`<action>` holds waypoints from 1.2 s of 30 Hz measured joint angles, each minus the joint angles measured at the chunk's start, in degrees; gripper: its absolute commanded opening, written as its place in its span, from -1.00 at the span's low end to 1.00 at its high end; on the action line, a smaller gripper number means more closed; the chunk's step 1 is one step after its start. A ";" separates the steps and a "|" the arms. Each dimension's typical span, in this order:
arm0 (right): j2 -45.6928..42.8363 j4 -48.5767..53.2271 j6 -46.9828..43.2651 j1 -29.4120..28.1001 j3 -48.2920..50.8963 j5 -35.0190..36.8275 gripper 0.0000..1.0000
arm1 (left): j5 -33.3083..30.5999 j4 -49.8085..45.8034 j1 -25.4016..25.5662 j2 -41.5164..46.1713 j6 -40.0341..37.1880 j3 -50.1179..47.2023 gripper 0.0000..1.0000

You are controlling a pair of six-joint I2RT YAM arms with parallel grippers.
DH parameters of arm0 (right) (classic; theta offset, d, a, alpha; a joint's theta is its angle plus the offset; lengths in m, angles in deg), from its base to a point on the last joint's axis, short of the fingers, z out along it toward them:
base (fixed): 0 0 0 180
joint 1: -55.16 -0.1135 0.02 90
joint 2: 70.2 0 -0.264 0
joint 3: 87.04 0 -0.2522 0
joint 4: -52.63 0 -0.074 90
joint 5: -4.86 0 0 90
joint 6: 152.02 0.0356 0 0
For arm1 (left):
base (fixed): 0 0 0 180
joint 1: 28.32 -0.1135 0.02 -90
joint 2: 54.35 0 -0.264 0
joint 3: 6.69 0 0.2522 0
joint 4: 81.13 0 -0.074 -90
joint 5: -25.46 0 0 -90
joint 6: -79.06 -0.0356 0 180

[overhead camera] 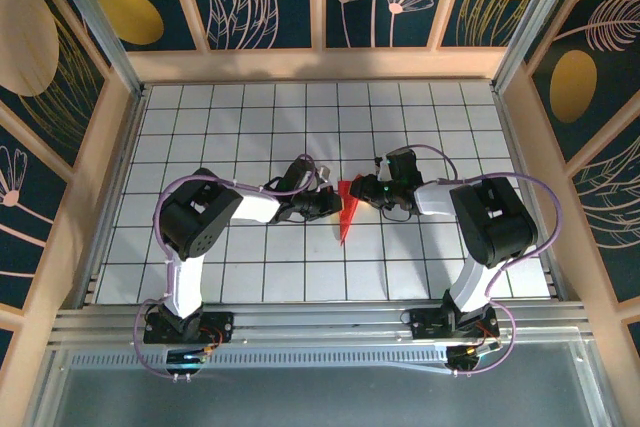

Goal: Fold a paper plane with a square sheet of paper (fold left side to right side)
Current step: Fold the wing for the fifth time at the center of the table.

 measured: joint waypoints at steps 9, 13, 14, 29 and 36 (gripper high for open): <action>-0.50 0.17 0.02 -0.26 0.04 0.57 -0.16 | -0.90 -5.20 0.11 -0.44 -1.11 2.93 -1.00; -0.76 0.44 0.04 -0.31 0.07 1.14 -0.16 | -1.42 -6.69 0.22 -0.50 -1.49 3.63 -1.00; -0.85 0.57 0.02 -0.37 0.07 1.29 -0.16 | -1.49 -6.84 0.22 -0.50 -1.51 3.69 -1.00; -6.21 6.16 -2.34 0.87 0.28 4.44 -0.65 | -1.55 -8.48 0.26 -0.66 -1.92 4.59 -1.00; -5.07 8.22 -3.17 -0.26 -3.98 3.67 -0.98 | -1.92 -9.11 0.39 -0.66 -2.12 4.90 -1.00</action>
